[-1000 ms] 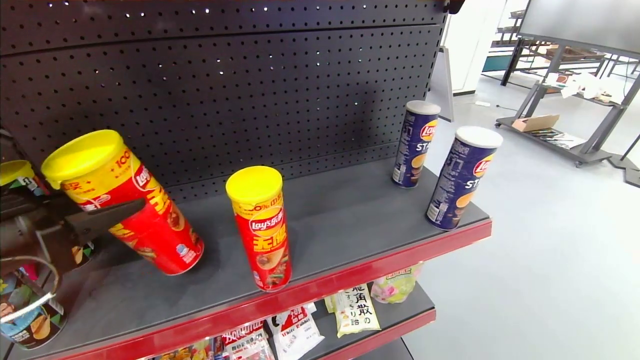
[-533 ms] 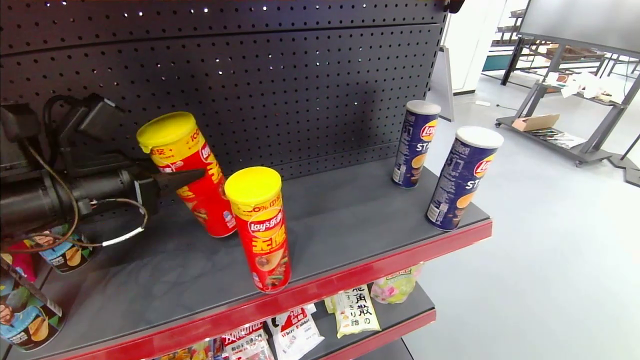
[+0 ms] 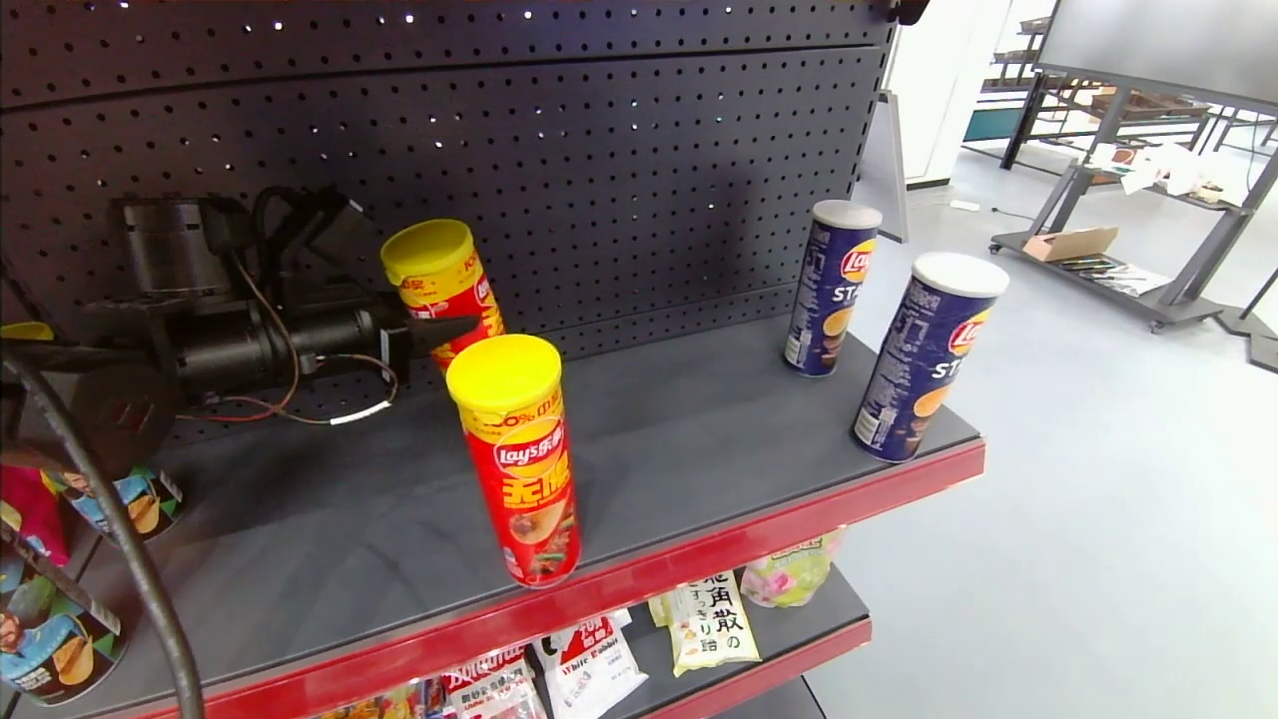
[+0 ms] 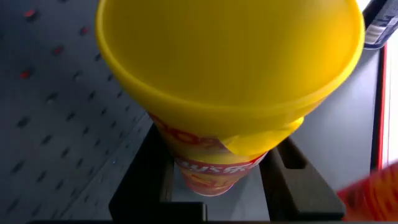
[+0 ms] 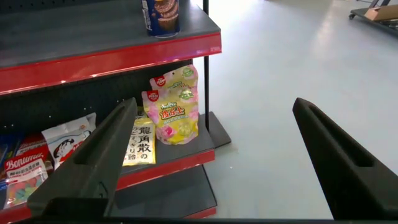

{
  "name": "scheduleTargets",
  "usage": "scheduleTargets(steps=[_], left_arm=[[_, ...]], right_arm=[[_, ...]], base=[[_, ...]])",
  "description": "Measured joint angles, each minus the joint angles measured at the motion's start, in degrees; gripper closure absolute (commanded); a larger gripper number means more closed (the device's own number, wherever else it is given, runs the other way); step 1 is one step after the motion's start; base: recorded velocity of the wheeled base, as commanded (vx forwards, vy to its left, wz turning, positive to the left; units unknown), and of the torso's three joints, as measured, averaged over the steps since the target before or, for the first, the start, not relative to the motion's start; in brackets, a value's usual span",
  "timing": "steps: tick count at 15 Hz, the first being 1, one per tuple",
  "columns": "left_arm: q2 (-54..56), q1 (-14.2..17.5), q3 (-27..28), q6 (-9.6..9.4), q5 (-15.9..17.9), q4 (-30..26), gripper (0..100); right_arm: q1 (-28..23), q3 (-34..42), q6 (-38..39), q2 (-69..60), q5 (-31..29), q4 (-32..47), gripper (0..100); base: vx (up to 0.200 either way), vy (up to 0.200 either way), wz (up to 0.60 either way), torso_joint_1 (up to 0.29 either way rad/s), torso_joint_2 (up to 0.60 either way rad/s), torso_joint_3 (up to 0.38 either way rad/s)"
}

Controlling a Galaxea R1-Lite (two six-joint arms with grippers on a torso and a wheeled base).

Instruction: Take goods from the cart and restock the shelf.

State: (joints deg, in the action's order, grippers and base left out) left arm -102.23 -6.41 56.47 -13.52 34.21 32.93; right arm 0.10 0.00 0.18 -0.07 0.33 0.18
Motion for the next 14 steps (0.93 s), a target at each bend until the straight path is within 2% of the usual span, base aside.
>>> scheduleTargets(steps=[5, 14], left_arm=[[-2.34, -0.94, 0.76, -0.09, 2.46, -0.37, 100], [-3.78, -1.88, 0.56, -0.38, 2.02, -0.44, 100]], right_arm=[[-0.02, 0.00, 0.00, 0.00, -0.01, 0.00, 0], [-0.02, 0.00, 0.00, 0.00, 0.00, -0.02, 0]], base=[[0.000, 0.000, 0.00, 0.000, 0.00, 0.000], [0.000, 0.000, 0.00, 0.000, 0.00, 0.000]])
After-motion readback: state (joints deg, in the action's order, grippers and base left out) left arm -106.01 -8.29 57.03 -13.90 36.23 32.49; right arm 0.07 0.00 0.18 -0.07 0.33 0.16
